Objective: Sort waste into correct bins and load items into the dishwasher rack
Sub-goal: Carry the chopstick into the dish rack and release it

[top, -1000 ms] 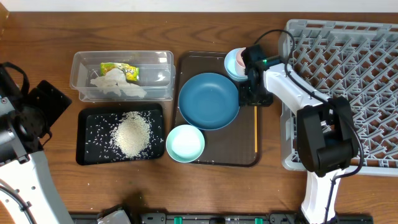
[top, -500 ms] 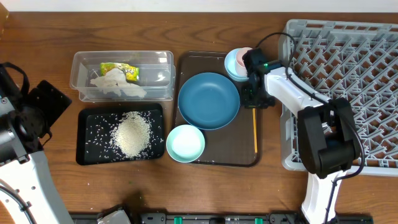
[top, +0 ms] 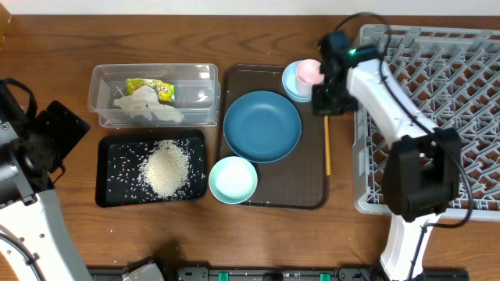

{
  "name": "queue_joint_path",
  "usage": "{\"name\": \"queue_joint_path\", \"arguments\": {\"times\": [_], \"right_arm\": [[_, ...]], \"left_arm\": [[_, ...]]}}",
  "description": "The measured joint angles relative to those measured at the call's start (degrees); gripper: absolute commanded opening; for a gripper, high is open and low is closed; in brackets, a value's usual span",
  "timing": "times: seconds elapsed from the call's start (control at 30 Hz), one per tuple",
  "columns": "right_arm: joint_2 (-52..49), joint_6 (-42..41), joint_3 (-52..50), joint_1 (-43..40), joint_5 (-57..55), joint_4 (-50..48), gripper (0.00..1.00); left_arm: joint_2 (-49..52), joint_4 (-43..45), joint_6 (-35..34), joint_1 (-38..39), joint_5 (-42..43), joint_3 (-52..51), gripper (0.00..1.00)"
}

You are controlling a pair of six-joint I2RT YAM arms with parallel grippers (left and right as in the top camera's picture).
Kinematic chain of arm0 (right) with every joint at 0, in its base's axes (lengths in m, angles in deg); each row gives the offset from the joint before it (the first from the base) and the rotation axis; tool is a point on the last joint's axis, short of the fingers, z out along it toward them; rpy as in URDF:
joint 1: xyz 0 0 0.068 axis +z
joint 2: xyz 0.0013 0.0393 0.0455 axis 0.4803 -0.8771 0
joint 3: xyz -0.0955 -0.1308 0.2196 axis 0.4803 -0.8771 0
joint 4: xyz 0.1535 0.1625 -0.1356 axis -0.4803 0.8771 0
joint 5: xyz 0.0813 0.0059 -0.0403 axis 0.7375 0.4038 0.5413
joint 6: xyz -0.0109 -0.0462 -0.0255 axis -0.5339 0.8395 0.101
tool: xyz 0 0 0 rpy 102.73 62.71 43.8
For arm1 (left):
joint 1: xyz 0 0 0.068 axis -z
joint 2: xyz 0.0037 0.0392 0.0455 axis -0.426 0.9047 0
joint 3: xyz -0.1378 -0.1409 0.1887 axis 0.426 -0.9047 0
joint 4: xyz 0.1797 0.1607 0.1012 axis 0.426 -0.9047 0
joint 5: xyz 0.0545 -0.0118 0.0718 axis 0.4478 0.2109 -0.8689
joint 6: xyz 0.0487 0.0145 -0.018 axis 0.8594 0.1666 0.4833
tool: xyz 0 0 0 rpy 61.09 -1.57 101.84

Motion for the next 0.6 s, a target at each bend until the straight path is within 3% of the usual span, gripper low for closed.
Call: {"name": "queue_joint_path", "arguments": {"times": [0.23,0.6], "right_arm": [[3.2,8.1,6.6,-7.7,0.5,0.5,0.01],[3.7,15.1,6.9,-18.6,0.7,-5.0,0.01]], "left_arm": [[0.0,0.0,0.0,0.0,0.0,0.0,0.93],[0.0,0.0,0.0,0.0,0.0,0.0,0.93]]}}
